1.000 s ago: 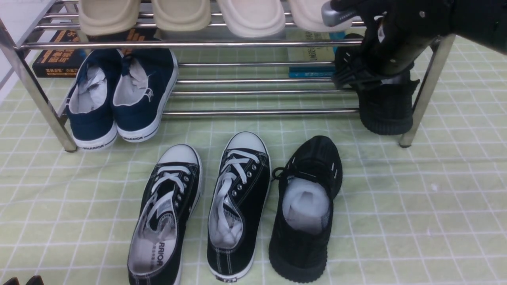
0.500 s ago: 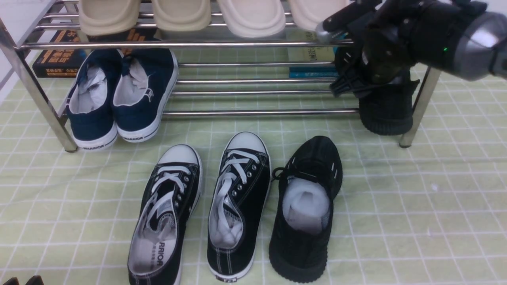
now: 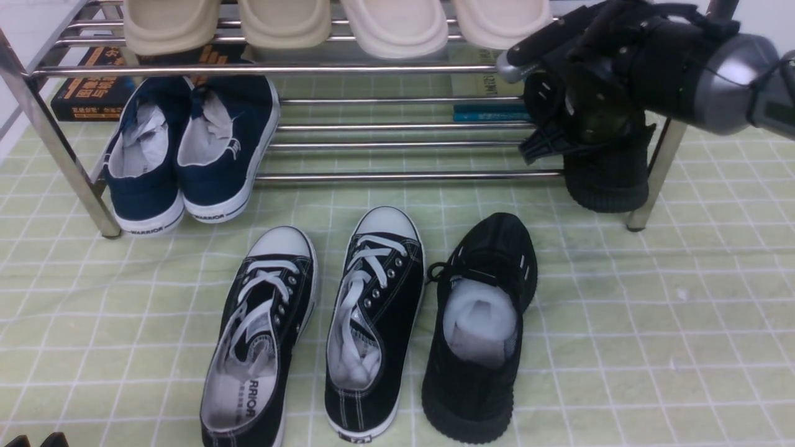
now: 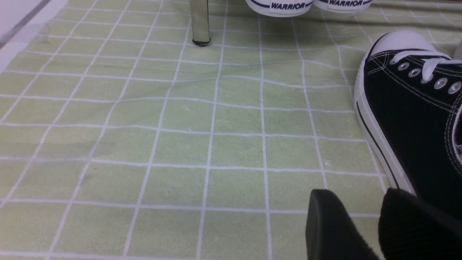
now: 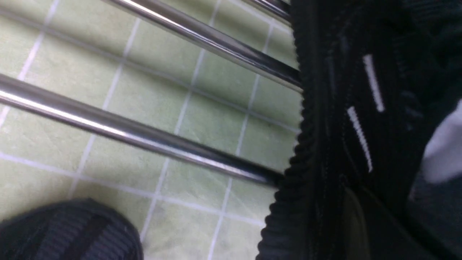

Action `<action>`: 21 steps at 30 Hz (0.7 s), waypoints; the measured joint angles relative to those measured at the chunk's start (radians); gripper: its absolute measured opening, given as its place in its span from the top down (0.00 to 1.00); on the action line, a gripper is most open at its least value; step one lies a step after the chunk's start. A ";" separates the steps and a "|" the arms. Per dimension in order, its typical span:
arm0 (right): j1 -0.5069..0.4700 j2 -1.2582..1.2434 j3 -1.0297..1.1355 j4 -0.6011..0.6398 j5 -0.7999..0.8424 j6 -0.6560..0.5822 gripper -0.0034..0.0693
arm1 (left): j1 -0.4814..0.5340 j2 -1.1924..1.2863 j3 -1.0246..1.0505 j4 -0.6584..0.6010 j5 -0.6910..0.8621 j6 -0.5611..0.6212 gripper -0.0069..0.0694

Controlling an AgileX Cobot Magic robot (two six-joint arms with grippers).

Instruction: Take the shoes off the shelf with your hand from the green coffee tablecloth.

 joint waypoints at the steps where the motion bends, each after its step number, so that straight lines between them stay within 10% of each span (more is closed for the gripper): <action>1: 0.002 -0.016 0.000 0.018 0.028 0.000 0.95 | 0.000 0.000 0.000 0.000 0.000 0.000 0.59; 21: 0.050 -0.430 0.128 0.359 0.385 -0.095 0.95 | 0.000 0.000 0.000 0.001 0.000 0.000 0.59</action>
